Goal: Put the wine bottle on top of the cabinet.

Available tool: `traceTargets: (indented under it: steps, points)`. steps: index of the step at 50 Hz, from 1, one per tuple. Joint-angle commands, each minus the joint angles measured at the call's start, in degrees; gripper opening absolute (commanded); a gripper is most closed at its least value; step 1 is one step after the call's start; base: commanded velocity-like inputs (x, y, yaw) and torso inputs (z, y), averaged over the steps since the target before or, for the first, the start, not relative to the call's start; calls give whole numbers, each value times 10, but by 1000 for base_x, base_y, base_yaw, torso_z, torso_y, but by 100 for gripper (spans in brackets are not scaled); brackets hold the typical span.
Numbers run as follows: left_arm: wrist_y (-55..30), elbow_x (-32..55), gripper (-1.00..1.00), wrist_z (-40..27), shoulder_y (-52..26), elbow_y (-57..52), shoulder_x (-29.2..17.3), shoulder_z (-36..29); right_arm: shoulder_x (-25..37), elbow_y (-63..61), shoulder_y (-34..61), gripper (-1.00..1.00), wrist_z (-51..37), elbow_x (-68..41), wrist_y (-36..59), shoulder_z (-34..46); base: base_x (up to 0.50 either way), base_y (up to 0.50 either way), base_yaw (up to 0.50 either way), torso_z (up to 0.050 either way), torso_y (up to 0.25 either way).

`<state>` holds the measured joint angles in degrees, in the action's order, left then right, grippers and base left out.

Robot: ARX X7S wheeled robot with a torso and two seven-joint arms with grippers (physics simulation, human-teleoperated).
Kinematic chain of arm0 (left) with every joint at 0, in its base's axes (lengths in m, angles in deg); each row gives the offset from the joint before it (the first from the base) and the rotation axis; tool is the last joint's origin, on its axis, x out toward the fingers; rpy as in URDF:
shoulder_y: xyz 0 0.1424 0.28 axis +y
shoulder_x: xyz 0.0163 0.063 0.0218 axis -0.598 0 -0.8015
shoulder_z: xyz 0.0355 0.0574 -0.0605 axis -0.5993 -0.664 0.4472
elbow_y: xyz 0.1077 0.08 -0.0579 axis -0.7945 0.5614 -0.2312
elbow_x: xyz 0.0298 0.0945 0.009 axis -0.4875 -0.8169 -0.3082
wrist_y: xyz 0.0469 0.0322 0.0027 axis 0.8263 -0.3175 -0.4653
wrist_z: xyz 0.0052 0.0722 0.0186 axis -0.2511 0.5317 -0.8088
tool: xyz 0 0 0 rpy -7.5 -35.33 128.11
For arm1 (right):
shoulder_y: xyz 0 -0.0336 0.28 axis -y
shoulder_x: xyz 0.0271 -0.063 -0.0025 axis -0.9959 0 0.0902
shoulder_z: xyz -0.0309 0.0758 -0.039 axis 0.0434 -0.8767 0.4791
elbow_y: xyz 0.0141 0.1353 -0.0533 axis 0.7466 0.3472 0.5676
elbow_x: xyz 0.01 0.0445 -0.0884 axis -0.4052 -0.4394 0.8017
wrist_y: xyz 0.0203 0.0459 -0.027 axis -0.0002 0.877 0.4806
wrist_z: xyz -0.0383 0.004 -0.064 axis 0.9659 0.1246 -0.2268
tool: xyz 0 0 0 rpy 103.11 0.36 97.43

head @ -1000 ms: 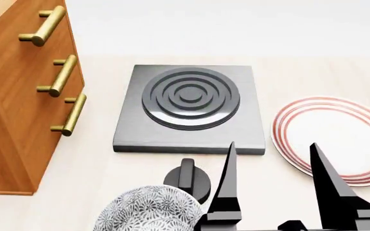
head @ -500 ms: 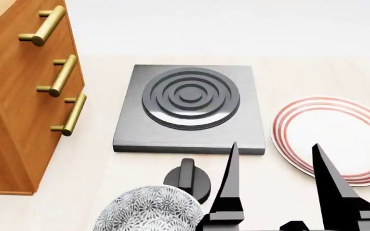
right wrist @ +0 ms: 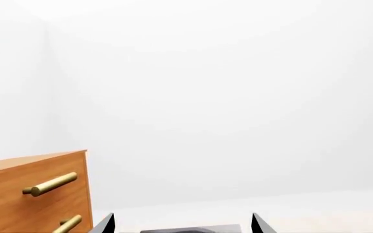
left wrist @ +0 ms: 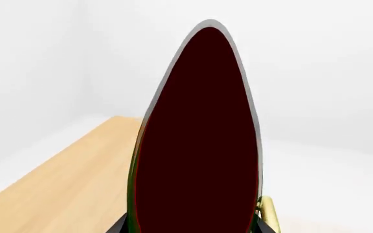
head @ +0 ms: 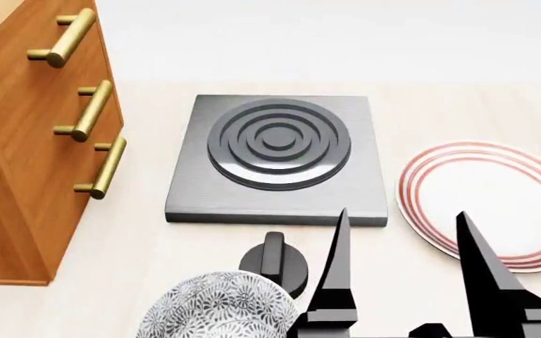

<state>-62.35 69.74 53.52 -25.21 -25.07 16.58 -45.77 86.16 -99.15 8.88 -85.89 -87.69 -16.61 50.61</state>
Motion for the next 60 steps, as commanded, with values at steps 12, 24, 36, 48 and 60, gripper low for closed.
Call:
traceTargets:
  steps: [12,24,36,48,60]
  points:
    - [8,16,-100,-22,71,-26,-6,31,3,3,1,100,-5,-1,-2,5,0,0,1,0,0]
    - [15,18,-100,-25,89,-28,-7,37,5,6,0,100,-5,0,-6,7,-3,0,2,0,0]
    - [10,19,100,-32,86,-31,-7,39,7,5,0,100,-7,-1,-7,9,-2,0,1,0,0]
    - [14,16,100,-26,85,-27,-11,31,9,4,2,100,-11,-3,-6,12,0,0,0,0,0]
    - [36,4,100,-13,79,-35,-12,3,9,6,3,100,-12,-3,-8,16,0,0,0,0,0]
